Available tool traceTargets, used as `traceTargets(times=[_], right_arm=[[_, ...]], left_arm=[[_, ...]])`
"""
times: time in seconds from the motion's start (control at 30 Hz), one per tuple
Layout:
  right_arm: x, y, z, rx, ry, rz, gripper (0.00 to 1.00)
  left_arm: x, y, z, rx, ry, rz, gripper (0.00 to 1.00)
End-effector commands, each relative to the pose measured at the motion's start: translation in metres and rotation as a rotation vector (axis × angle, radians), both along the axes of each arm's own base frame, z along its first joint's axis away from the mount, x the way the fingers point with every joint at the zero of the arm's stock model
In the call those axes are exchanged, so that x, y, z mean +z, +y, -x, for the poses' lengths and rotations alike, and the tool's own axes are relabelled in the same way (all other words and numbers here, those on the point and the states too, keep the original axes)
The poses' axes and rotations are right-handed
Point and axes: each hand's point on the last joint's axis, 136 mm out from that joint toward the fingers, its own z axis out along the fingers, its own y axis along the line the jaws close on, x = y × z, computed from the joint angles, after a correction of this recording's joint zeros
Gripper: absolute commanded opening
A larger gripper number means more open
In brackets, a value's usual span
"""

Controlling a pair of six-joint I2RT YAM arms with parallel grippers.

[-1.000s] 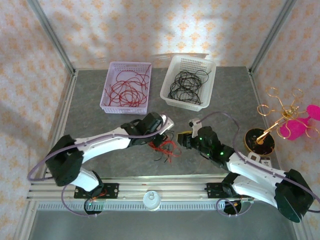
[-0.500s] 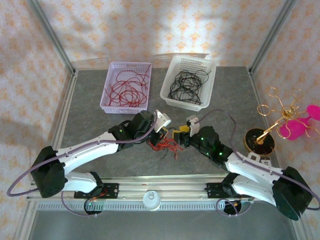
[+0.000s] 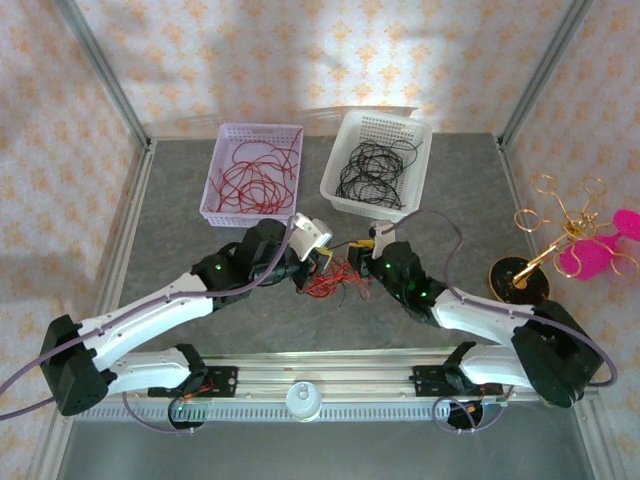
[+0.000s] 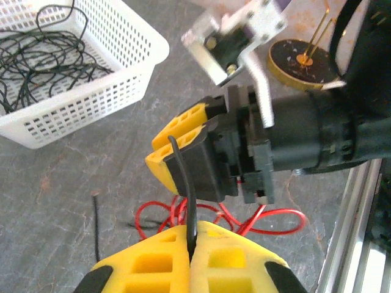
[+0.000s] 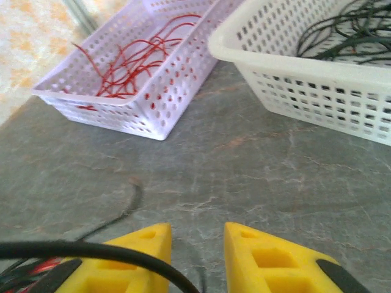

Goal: Untangle the cables

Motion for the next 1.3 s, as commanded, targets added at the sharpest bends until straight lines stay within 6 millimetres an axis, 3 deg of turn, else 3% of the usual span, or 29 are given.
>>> traceTargets(times=[0.0, 0.3, 0.47, 0.57, 0.7, 0.83, 0.93, 1.17, 1.27], right_arm=[[-0.007, -0.018, -0.014, -0.14, 0.012, -0.017, 0.24], [-0.05, -0.066, -0.012, -0.347, 0.106, -0.007, 0.17], [-0.066, -0.085, -0.011, -0.432, 0.133, 0.006, 0.17], [-0.074, -0.094, -0.012, -0.478, 0.153, 0.001, 0.17], [-0.083, -0.103, -0.014, -0.523, 0.178, -0.009, 0.17], [-0.091, -0.103, -0.018, -0.54, 0.194, 0.001, 0.17], [-0.097, -0.104, -0.02, -0.552, 0.204, 0.009, 0.17], [-0.102, -0.129, -0.025, -0.651, 0.243, 0.02, 0.25], [-0.096, -0.133, -0.027, -0.643, 0.241, 0.005, 0.37]], left_arm=[[0.042, -0.003, 0.002, -0.009, -0.079, 0.108, 0.0], [0.089, 0.016, 0.0, 0.078, -0.2, 0.221, 0.0], [0.101, 0.018, 0.001, 0.083, -0.222, 0.253, 0.0], [0.111, 0.019, 0.004, 0.077, -0.226, 0.278, 0.0], [0.137, 0.023, 0.01, 0.072, -0.252, 0.325, 0.0], [0.166, 0.029, 0.015, 0.067, -0.29, 0.363, 0.0], [0.173, 0.03, 0.016, 0.066, -0.307, 0.368, 0.0], [0.177, 0.034, 0.01, 0.114, -0.315, 0.374, 0.0], [0.182, 0.035, 0.008, 0.123, -0.323, 0.382, 0.0]])
